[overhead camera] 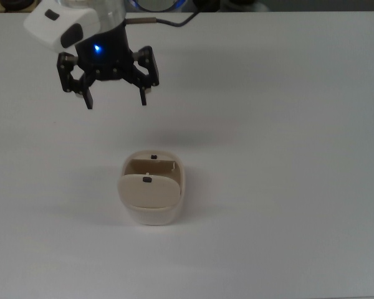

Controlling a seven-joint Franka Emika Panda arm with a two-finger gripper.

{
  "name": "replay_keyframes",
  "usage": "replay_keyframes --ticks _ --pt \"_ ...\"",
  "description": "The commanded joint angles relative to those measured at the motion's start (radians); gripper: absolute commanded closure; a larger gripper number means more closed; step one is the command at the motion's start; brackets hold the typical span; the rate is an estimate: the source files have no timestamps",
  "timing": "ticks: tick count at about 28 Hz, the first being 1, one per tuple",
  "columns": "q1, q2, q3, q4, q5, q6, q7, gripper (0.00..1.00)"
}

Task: Close the trash can
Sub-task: 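Move the gripper toward the raised lid of the cream trash can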

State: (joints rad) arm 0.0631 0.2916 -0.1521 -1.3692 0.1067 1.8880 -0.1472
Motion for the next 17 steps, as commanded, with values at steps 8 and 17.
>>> replay_keyframes --ticks 8,17 --pt "0.007 0.023 0.02 -0.013 0.01 0.16 0.044 0.81" --pt "0.007 0.03 0.032 -0.013 0.002 0.256 0.044 1.0"
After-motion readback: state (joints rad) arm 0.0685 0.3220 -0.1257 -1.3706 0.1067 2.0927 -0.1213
